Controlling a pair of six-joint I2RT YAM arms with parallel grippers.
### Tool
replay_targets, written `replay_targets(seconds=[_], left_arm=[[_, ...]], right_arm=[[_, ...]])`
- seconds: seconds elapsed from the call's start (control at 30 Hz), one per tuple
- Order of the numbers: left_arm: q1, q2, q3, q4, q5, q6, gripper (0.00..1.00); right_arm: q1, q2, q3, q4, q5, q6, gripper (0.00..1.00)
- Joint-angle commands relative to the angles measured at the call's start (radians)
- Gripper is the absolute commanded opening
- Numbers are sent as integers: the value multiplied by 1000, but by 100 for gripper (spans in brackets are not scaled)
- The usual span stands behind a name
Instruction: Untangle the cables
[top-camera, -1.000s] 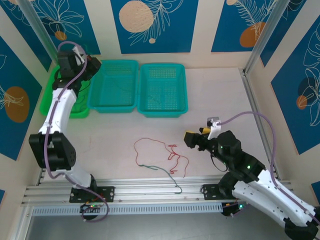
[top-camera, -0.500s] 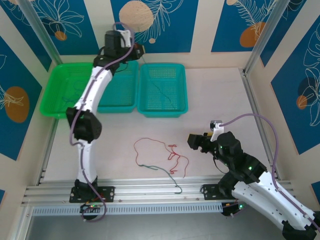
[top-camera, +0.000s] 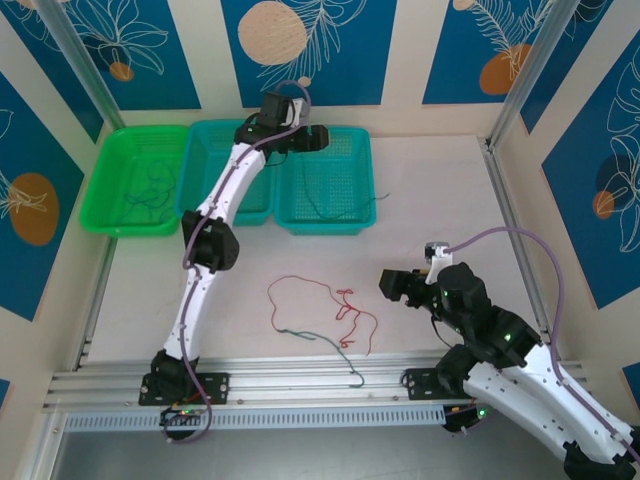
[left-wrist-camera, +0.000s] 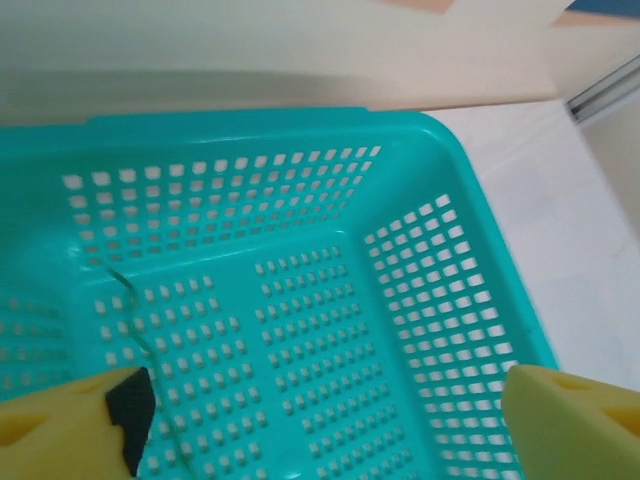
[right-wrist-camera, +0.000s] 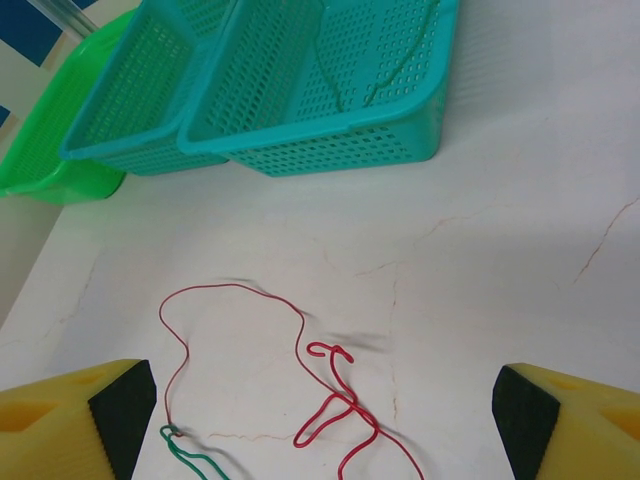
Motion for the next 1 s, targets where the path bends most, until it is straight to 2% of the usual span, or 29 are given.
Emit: replay_targets(seconds=[0.0, 0.13, 0.27, 0.4, 0.53, 0.6, 0.7, 0.77, 0.97], left_arm=[[3, -118, 33, -95, -124, 90, 94], [10, -246, -62, -125, -79, 134, 98], [12, -450, -208, -145, 63, 232, 100], [9, -684, -400, -167, 182, 276, 100], [-32, -878, -565, -256, 167, 314, 100], [-54, -1004, -747, -220, 145, 276, 100], [-67, -1207, -1060, -105, 122, 197, 99], [-69, -1315, -1238, -61, 109, 154, 99], [-69, -1517, -1650, -2, 82, 52, 99]], right_arm=[[-4, -14, 34, -24, 9, 11, 89], [-3, -6, 29, 2, 5, 1, 89], [-3, 22, 50, -12, -3, -13, 89], [-3, 84, 61, -4, -81, -57, 89], [7, 192, 81, 34, -213, -100, 88], [29, 270, 108, 40, -281, -127, 86], [113, 382, 151, 35, -320, -168, 85], [195, 452, 176, 26, -281, -186, 85], [413, 687, 206, 80, -195, -260, 83]])
